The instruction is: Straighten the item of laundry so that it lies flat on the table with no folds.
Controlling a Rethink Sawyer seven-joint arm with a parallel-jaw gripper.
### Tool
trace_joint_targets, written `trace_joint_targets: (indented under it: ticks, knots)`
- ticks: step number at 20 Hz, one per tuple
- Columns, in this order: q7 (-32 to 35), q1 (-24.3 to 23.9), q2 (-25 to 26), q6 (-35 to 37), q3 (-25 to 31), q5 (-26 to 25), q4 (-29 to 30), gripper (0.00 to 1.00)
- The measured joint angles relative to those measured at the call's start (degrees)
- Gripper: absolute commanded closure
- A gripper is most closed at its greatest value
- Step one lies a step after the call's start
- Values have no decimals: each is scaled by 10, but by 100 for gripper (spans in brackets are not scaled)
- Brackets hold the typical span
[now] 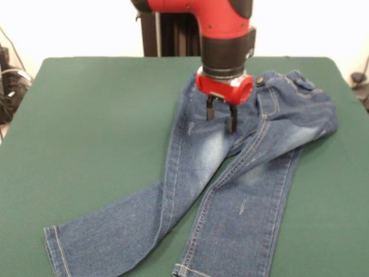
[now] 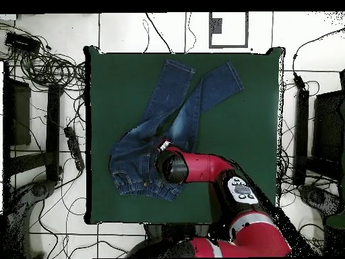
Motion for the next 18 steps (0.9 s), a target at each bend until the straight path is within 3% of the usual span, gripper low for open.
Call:
trace_joint_targets:
  ticks: [18]
  knots:
    - [0,-60,-6,34,39,-5,1,0]
